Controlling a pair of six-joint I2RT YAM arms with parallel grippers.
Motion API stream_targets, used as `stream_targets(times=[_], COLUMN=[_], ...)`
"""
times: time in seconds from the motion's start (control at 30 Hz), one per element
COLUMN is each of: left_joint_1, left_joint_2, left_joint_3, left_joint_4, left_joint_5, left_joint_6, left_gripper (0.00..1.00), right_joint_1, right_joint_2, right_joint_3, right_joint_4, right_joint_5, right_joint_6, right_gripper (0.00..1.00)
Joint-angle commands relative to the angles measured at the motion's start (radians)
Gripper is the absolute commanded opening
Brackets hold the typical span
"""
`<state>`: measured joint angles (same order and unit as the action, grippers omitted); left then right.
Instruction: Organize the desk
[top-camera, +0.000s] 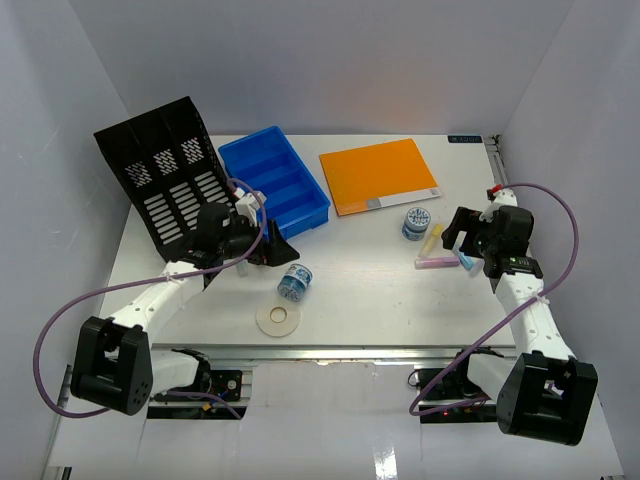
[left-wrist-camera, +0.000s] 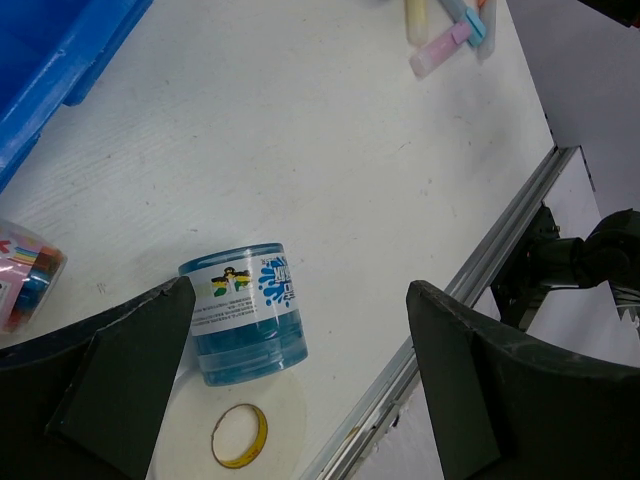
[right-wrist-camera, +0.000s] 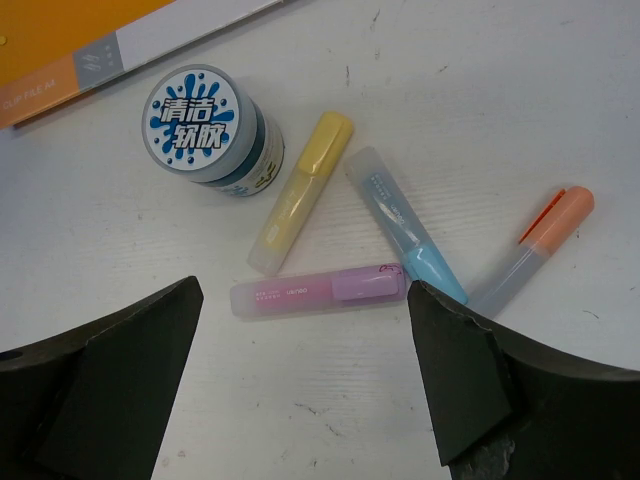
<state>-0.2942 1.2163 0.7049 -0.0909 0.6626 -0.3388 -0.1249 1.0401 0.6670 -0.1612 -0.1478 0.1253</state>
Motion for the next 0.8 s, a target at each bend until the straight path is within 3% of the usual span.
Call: stream_targets(times=[0.0,0.2,0.47,0.57,0.77], left_joint_1=[-0.021,-0.032,-0.069,-0.121,-0.288], left_joint_2=[-0.01,-0.043,-0.11,-0.084,0.007], left_joint_3=[0.046,0.045,0.096,0.154,0.255], left_joint_4=[-0.023,-0.059,-0.23,-0.332,-0.5], left_joint_5=[-0.024,-0.092,-0.233,-0.321,-0.562], left_joint_6=[0.029,0.027,0.003,-0.006,-0.021], left_gripper=[0.98,0.98,0.98,0.98,0.97], right_joint_1=[-0.002,-0.002,0.001,0.002,0.002], right_joint_2=[-0.021,-0.043,-0.08,-0.082,-0.129], right_joint_3=[0.048,0.014,-0.021,0.009,-0.005], right_joint_4=[0.019,0.033,-0.074,-0.163,-0.175], right_joint_5=[-0.012,-0.13,-0.547,-0.648,-0.735], right_joint_6=[-0.004,-0.136,-0.528,-0.645,-0.65], right_gripper=[0.9,0.9,0.9,0.9,0.9])
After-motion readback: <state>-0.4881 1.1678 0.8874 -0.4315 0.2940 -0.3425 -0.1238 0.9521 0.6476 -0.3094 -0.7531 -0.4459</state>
